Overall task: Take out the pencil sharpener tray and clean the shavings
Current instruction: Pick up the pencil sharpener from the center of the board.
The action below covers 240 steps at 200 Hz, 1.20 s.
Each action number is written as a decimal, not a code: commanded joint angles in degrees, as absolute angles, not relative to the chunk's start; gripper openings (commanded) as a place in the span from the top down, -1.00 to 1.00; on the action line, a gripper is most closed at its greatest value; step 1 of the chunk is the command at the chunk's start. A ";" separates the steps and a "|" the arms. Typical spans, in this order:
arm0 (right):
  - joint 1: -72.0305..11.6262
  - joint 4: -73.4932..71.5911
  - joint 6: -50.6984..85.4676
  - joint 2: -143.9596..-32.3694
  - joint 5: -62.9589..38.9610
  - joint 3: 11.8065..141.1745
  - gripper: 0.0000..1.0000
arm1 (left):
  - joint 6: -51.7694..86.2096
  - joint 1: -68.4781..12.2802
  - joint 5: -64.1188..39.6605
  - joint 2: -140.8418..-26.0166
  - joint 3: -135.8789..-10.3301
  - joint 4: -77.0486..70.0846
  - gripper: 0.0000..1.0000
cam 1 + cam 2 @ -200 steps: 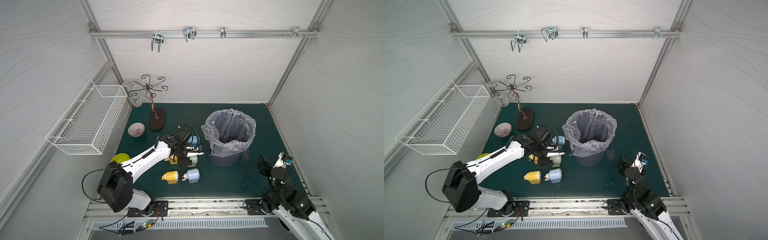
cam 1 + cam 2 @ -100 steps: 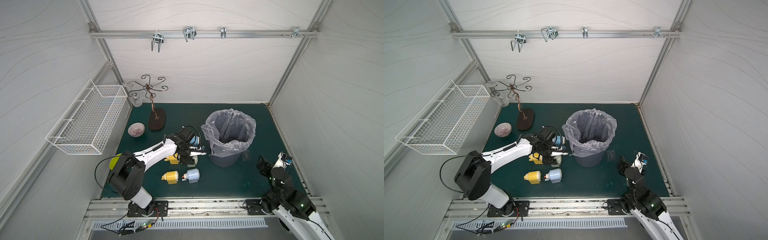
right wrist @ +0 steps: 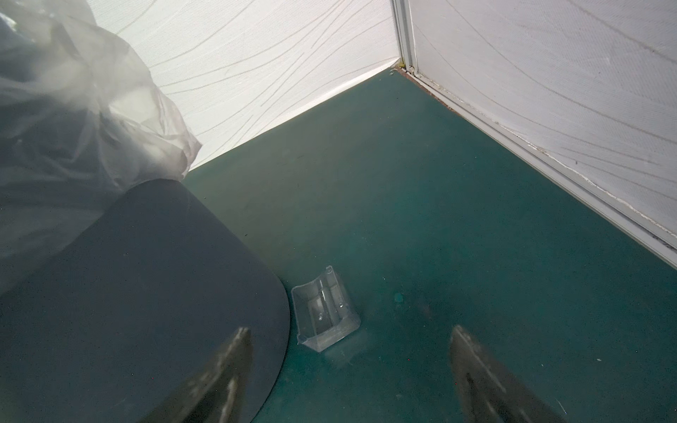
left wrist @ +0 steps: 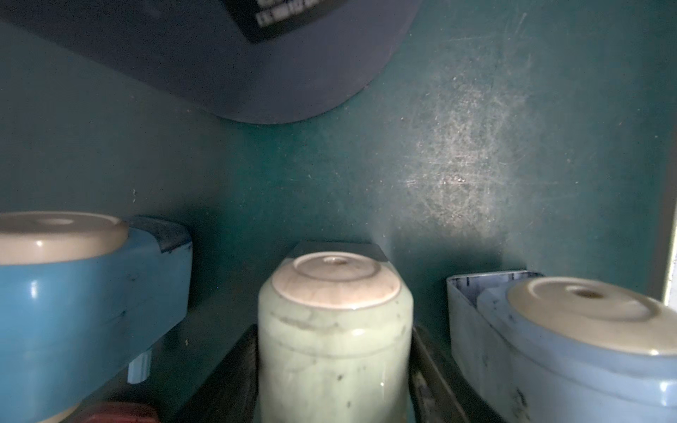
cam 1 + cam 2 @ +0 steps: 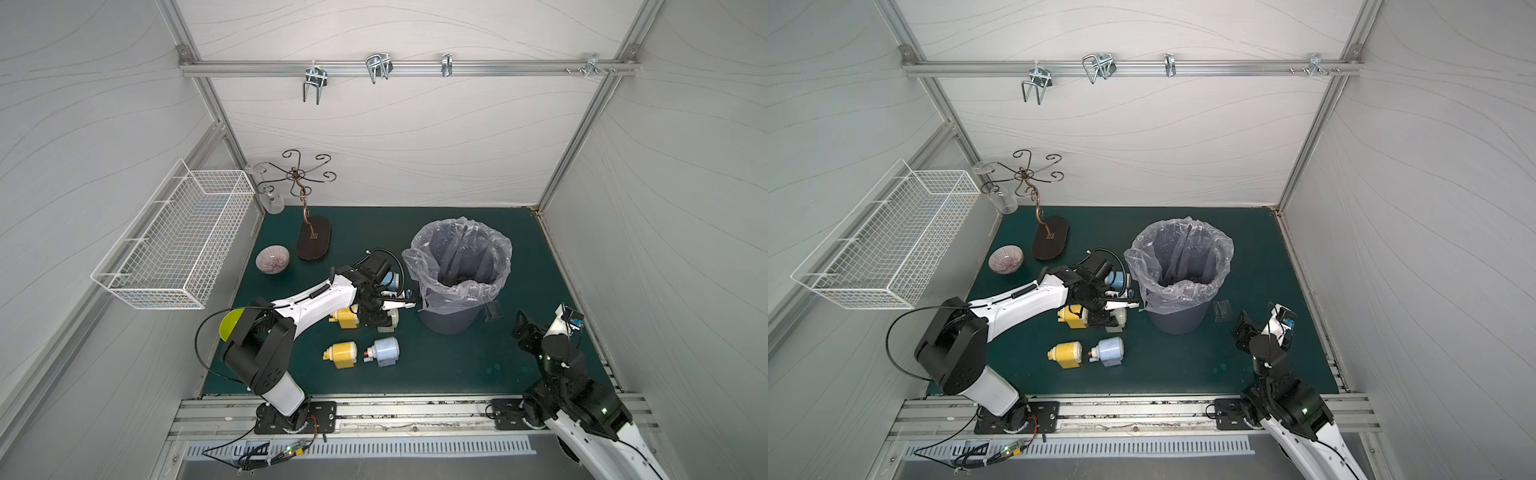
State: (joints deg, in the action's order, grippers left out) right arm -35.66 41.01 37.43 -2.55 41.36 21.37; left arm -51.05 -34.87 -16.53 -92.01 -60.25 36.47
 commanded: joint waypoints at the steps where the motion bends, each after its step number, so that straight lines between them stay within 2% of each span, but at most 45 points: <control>1: -35.62 41.22 36.72 -2.21 41.03 21.88 -0.71 | -53.02 -34.62 -17.94 -92.81 -59.40 36.38 -0.32; 87: -35.65 41.51 36.79 -1.93 41.11 21.97 -0.71 | -53.68 -34.54 -17.80 -94.48 -60.65 37.22 -0.21; 109: -35.64 41.72 37.28 -1.93 41.63 22.06 -0.70 | -53.62 -34.54 -17.67 -94.29 -60.52 37.40 -0.12; 153: -35.63 41.83 39.90 -0.30 41.97 22.62 -0.68 | -52.46 -34.63 -17.28 -91.77 -60.89 37.54 0.21; 165: -35.68 40.80 39.56 -0.37 41.21 23.06 -0.68 | -51.99 -34.72 -17.19 -90.64 -60.76 37.41 0.40; 194: -35.68 38.08 38.50 -0.26 39.59 24.35 -0.65 | -51.32 -34.72 -16.99 -86.77 -59.84 37.42 1.00; 240: -35.68 34.28 33.52 -0.68 39.05 27.88 -0.58 | -51.34 -34.72 -17.64 -81.10 -61.26 42.69 1.00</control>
